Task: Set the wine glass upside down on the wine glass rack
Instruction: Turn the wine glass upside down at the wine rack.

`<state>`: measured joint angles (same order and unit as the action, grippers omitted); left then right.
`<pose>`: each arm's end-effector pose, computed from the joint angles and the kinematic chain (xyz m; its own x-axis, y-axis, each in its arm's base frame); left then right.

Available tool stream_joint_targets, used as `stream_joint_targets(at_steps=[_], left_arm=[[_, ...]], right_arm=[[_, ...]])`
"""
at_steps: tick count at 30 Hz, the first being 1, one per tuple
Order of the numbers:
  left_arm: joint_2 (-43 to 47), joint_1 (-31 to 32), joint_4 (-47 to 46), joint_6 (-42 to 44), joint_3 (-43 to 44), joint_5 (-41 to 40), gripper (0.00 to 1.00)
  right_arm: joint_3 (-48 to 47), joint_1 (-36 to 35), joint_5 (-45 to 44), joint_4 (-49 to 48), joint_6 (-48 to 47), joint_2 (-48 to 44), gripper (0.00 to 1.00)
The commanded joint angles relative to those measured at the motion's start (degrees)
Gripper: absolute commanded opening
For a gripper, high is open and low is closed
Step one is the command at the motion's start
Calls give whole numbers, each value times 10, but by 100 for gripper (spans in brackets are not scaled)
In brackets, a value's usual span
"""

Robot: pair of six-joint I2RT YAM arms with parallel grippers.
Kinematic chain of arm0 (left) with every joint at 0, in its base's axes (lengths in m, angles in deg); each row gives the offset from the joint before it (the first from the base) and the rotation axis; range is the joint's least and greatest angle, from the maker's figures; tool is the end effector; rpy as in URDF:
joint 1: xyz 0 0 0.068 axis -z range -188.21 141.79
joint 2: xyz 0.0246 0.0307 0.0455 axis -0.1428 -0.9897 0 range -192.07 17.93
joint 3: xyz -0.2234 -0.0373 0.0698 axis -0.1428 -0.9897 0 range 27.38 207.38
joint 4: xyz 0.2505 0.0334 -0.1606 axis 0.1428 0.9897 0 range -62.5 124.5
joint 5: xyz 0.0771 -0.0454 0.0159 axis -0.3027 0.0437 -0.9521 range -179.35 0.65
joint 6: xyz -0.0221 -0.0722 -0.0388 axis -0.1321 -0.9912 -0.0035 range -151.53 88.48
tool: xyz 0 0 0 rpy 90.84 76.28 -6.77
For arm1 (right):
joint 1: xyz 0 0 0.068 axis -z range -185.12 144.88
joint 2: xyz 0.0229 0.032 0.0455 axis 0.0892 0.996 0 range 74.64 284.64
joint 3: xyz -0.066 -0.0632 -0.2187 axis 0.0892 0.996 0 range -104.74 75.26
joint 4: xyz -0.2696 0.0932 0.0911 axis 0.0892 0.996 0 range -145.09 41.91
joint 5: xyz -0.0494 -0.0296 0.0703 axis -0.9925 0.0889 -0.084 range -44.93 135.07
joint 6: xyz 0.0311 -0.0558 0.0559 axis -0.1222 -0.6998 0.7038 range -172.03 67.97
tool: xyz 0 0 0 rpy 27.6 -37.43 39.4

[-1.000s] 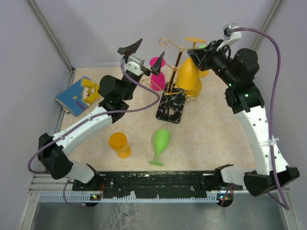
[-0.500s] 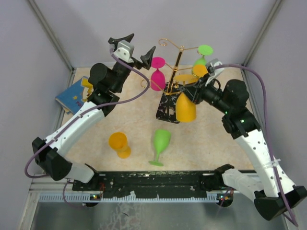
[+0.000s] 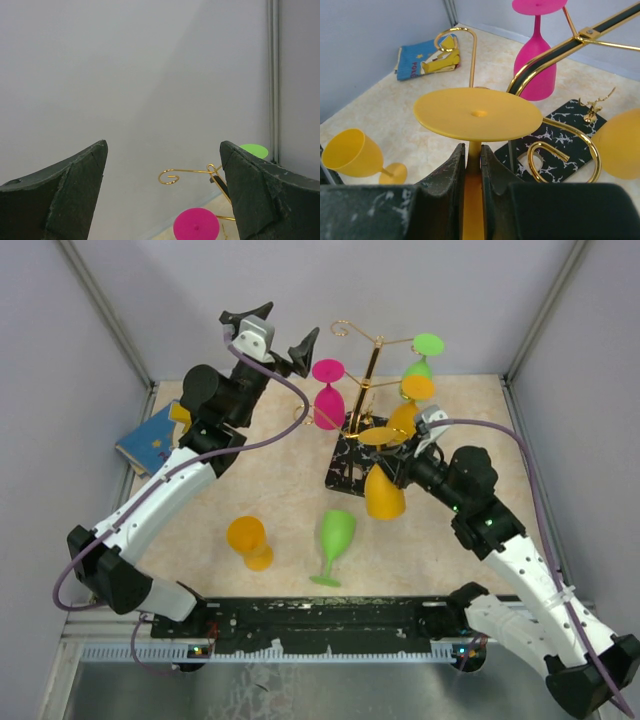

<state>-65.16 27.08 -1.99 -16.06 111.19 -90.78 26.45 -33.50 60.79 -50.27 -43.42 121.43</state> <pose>0.3320 -0.2327 0.4769 0.5452 -0.0592 -0.8362 0.4300 0.8760 0.2183 0.2483 0.1571 0.3417 -0.1465 0.0846 -0.9856 -0.6814 0.7137 0.1625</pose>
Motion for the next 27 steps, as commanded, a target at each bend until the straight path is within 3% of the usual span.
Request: stream_joint_targets(at_steps=[1, 27], left_arm=[[-4, -4, -4, 7, 6, -4, 99], [3, -7, -51, 18, -42, -7, 99]], right_arm=[[22, -24, -71, -71, -22, -25, 0], [165, -91, -316, -218, -32, -38, 0]])
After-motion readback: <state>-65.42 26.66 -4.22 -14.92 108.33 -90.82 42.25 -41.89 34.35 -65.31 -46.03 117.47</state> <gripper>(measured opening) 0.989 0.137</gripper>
